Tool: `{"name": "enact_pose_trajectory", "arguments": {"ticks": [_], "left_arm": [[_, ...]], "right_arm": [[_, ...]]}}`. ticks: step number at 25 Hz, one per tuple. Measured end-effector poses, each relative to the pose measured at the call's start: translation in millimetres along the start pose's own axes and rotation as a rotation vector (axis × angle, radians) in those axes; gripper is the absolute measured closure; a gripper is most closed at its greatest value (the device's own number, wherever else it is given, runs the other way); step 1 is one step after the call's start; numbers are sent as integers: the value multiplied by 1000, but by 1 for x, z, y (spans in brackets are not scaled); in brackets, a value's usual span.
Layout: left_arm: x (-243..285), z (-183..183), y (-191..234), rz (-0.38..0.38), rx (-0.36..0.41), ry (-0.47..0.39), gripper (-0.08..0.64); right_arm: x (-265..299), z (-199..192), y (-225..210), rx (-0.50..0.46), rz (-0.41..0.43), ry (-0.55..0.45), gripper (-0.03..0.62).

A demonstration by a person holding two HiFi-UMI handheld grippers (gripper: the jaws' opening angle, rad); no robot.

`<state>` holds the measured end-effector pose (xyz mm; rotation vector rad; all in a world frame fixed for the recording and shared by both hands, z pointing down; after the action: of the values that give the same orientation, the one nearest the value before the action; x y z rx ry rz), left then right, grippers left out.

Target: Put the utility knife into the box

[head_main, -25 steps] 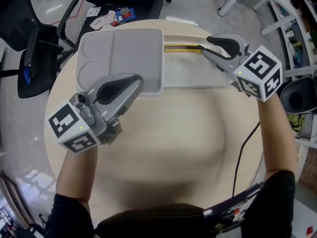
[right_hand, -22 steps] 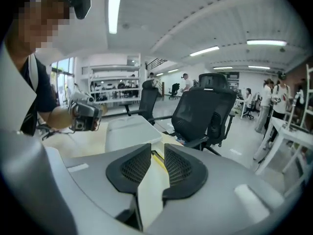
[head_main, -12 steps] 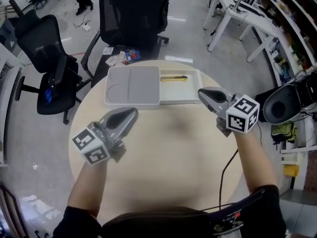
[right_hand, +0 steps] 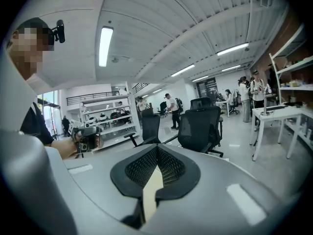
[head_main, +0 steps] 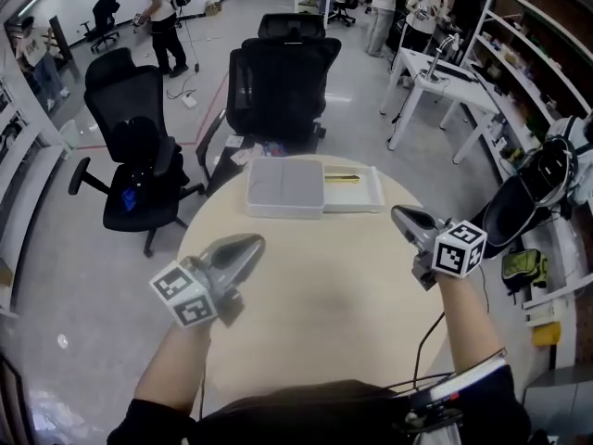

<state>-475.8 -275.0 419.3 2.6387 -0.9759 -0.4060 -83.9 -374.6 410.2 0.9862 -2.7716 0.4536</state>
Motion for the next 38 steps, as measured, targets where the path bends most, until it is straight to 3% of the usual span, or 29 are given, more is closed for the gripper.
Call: {"name": "enact_pose_trajectory", "arguments": {"ticks": [8, 14, 21, 26, 31, 38], "left_arm": [[-101, 48, -61, -108, 36, 20, 561], [-139, 58, -114, -130, -13, 29, 561], [-129, 52, -195, -85, 12, -17, 561], [-101, 10, -257, -33, -50, -76, 561], [-70, -10, -296, -18, -43, -77, 561], [-72, 7, -296, -9, 17, -69, 561]], "right_arm": [[-70, -20, 150, 27, -136, -27, 577], [-116, -20, 218, 44, -117, -69, 577], [-182, -5, 220, 7, -38, -131, 578], [-244, -31, 194, 17, 31, -114, 578], [-275, -44, 176, 36, 76, -118, 578], [-271, -33, 180, 21, 51, -172, 580]]}}
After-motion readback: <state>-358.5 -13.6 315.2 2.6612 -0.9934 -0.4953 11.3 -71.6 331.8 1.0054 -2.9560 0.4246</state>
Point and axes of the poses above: the fingertips, and each gripper's own axes: x forward along the fingers, y to its left, z out of its top, the point moved 9 cm from there along -x, backward along the fingers, and after that the axes turned 3 degrees about -y, right-handed, at the moved point
